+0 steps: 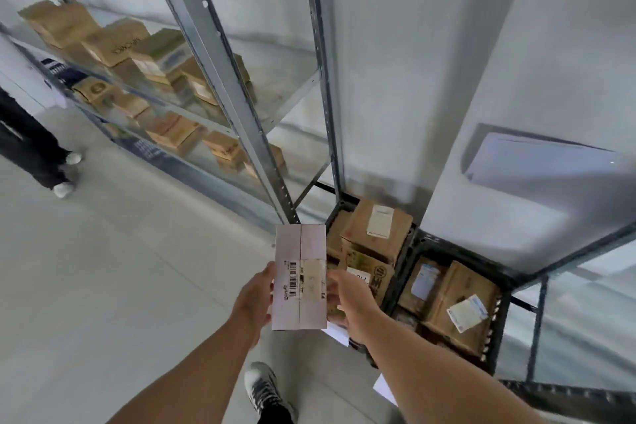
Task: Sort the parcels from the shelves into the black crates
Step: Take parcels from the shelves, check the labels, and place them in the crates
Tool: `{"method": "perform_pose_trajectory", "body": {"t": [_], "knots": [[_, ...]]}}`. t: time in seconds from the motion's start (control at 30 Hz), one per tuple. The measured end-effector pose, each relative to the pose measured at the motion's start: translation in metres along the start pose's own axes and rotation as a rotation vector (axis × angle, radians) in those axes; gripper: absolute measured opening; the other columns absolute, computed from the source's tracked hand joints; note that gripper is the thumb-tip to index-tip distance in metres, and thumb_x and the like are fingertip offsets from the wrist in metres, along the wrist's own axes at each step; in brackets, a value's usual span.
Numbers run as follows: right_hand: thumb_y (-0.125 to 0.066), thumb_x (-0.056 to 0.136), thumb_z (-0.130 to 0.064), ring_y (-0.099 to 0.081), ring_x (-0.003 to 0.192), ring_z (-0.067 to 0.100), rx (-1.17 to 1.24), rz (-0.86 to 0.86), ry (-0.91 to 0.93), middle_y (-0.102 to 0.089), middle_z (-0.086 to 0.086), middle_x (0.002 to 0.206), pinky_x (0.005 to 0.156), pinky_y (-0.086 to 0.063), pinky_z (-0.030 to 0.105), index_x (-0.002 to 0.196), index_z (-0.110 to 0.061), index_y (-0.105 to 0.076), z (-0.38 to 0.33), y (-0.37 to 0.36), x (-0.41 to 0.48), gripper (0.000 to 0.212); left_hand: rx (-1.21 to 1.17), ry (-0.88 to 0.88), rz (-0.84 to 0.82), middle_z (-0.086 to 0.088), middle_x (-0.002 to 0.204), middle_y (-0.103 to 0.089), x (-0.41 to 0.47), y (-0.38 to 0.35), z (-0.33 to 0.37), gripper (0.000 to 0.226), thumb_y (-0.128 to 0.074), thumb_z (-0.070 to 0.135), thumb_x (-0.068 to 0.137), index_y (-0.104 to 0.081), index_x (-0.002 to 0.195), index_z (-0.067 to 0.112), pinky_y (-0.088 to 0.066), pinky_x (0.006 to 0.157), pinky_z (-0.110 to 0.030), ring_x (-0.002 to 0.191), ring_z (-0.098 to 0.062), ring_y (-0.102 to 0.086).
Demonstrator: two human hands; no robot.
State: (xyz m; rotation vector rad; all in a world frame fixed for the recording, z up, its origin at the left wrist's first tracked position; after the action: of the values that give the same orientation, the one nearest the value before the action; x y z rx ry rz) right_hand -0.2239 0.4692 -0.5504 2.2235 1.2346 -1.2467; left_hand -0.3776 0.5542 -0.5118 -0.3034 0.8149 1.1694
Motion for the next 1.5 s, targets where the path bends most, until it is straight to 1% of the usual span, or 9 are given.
{"method": "perform_pose_trajectory", "body": {"t": [0.33,0.47,0.57,0.73,0.87,1.0,1.17,1.37,1.5], "knots": [[-0.055,0.088,-0.016,-0.071,0.101,0.034,0.212,0.324,-0.150,-0.072,0.022,0.113,0.084,-0.058,0.037,0.101,-0.006,-0.069,0.007,-0.053,0.148,0.022,0.292,0.076,-0.237,-0.001,0.102,-0.068,0.200,0.012,0.033,0.043,-0.036,0.050,0.103,-0.066,0.105,0.020,-0.042,0.074,-0.032,0.087,-0.012,-0.060],[-0.053,0.098,-0.020,-0.063,0.111,0.033,0.096,0.455,-0.092,-0.064,0.017,0.127,0.100,-0.053,0.047,0.123,-0.007,-0.063,0.017,-0.064,0.182,0.030,0.339,0.200,-0.308,-0.005,0.101,-0.071,0.259,0.009,0.005,0.043,-0.040,0.048,0.103,-0.067,0.111,0.016,-0.046,0.067,-0.030,0.089,-0.017,-0.066],[-0.058,0.099,-0.008,-0.054,0.127,0.023,-0.017,0.511,-0.078,-0.056,0.008,0.140,0.108,-0.043,0.030,0.136,-0.007,-0.053,0.024,-0.062,0.221,0.037,0.345,0.221,-0.350,-0.003,0.100,-0.072,0.299,-0.007,-0.018,0.038,-0.041,0.043,0.103,-0.066,0.112,0.016,-0.047,0.065,-0.028,0.087,-0.014,-0.066],[-0.054,0.102,-0.006,-0.056,0.124,0.018,-0.175,0.596,-0.126,-0.053,0.007,0.140,0.099,-0.048,0.025,0.140,-0.006,-0.048,0.048,-0.049,0.291,0.038,0.392,0.234,-0.409,-0.003,0.105,-0.070,0.372,-0.033,-0.060,0.043,-0.037,0.044,0.104,-0.062,0.122,0.014,-0.045,0.062,-0.025,0.087,-0.013,-0.064],[-0.050,0.104,-0.015,-0.062,0.102,0.020,-0.042,0.654,-0.178,-0.060,0.010,0.120,0.083,-0.054,0.029,0.117,-0.011,-0.059,0.073,-0.046,0.344,0.016,0.383,0.232,-0.492,0.000,0.109,-0.066,0.420,-0.062,-0.088,0.047,-0.032,0.057,0.102,-0.059,0.122,0.023,-0.047,0.076,-0.028,0.098,-0.018,-0.061],[-0.036,0.106,-0.037,-0.046,0.072,0.013,-0.102,0.710,-0.202,-0.046,-0.006,0.075,0.063,-0.037,0.025,0.071,-0.026,-0.042,0.100,-0.038,0.387,0.037,0.372,0.272,-0.516,-0.004,0.118,-0.063,0.451,-0.075,-0.116,0.050,-0.029,0.061,0.100,-0.056,0.122,0.026,-0.044,0.093,-0.035,0.109,-0.022,-0.057],[-0.029,0.107,-0.045,-0.043,0.069,0.012,-0.012,0.706,-0.216,-0.044,-0.005,0.078,0.065,-0.037,0.028,0.100,-0.016,-0.052,0.121,-0.034,0.418,0.037,0.375,0.340,-0.554,-0.009,0.143,-0.053,0.469,-0.086,-0.142,0.060,-0.025,0.058,0.102,-0.051,0.139,0.019,-0.034,0.104,-0.036,0.135,-0.026,-0.046],[-0.015,0.110,-0.038,-0.050,0.117,0.027,0.041,0.629,-0.360,-0.052,0.015,0.141,0.107,-0.040,0.040,0.142,-0.008,-0.044,0.138,-0.032,0.447,0.053,0.404,0.444,-0.534,-0.004,0.155,-0.040,0.496,-0.097,-0.170,0.089,-0.028,0.082,0.085,-0.038,0.151,0.024,-0.023,0.120,-0.047,0.144,-0.025,-0.035],[-0.018,0.106,-0.056,-0.062,0.103,0.026,0.227,0.659,-0.423,-0.064,0.014,0.115,0.095,-0.050,0.040,0.130,-0.010,-0.054,0.149,-0.033,0.461,0.063,0.386,0.478,-0.563,-0.003,0.157,-0.038,0.502,-0.106,-0.177,0.080,-0.021,0.077,0.092,-0.036,0.152,0.027,-0.019,0.121,-0.048,0.145,-0.024,-0.032]]}}
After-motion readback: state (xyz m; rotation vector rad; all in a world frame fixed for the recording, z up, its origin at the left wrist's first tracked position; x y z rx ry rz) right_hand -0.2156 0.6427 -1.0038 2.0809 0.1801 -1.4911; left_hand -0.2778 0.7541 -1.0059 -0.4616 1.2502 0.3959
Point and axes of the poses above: each hand's wrist, its own x-axis towards the middle knuckle, its own y-axis out of the back of the hand, z = x × y, the point moved 9 cm from there along x, towards the middle knuckle
